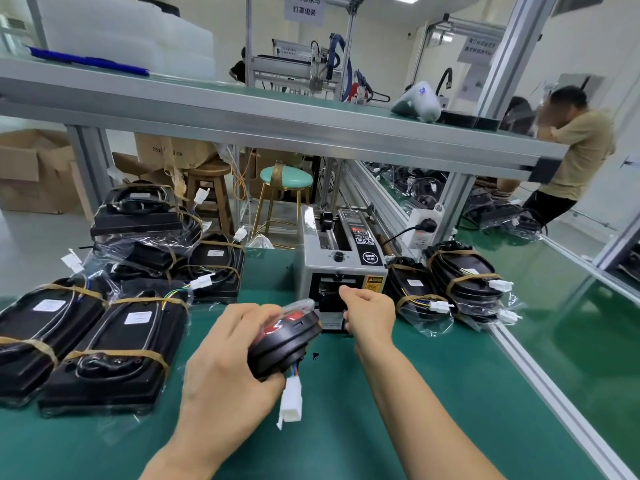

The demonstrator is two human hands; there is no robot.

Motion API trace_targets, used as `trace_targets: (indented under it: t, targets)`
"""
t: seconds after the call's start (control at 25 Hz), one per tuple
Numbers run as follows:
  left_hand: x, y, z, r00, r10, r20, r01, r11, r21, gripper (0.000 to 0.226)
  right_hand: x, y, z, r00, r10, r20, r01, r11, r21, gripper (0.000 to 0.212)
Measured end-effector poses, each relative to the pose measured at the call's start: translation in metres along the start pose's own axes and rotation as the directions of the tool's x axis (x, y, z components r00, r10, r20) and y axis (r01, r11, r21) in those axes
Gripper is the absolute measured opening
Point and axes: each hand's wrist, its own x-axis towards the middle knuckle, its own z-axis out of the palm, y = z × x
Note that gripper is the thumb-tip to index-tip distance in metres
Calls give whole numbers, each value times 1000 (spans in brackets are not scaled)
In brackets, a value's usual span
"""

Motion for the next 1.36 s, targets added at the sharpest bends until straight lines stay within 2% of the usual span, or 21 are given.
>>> trace_targets:
  t: [0.24, 0.36, 0.4, 0.48, 0.56, 0.6, 0.64, 0.68, 0.8, 1.16, 1.36]
  targets:
    - [-6, 0, 2, 1000, 29, 5, -29, 999, 18, 62, 11, -1, 16, 988, 121, -100, -108, 986, 126, 8]
    - [-8, 0, 3, 1000, 23, -8, -23, 1000, 16, 73, -1, -12, 16, 982, 181, -50, -170, 971, 167, 19]
    - [-8, 0, 2, 1000, 14, -17, -14, 1000, 21, 80, -11, -17, 11, 985, 173, 21, -174, 969, 173, 21]
    - [-9, -2, 1, 999, 4, -37, -2, 999, 44, 91, -39, -24, -7, 961, 64, 268, -122, 971, 207, 19]
    - [-9, -3, 0, 998, 20, -64, -15, 997, 75, 91, -73, -27, -28, 835, -93, 543, -44, 972, 233, 12]
    - [-9, -2, 0, 997, 32, -74, -25, 995, 95, 87, -89, -28, -36, 757, -144, 637, -11, 972, 234, 13]
    - [-9, -1, 0, 996, 45, -82, -35, 993, 114, 85, -100, -29, -41, 711, -174, 681, 22, 974, 226, 12]
    - [-9, 0, 1, 995, 58, -86, -47, 991, 126, 84, -106, -30, -44, 700, -195, 687, 48, 973, 227, 9]
    - [-11, 4, 3, 993, 80, -87, -68, 989, 132, 85, -109, -31, -46, 724, -221, 653, 104, 971, 214, 25]
    - [-16, 7, 11, 991, 76, -107, -60, 989, 139, 78, -110, -30, -45, 768, -225, 599, 136, 972, 191, 18]
    - [-16, 9, 11, 991, 65, -114, -50, 991, 126, 79, -112, -28, -43, 778, -269, 568, 193, 962, 192, 27]
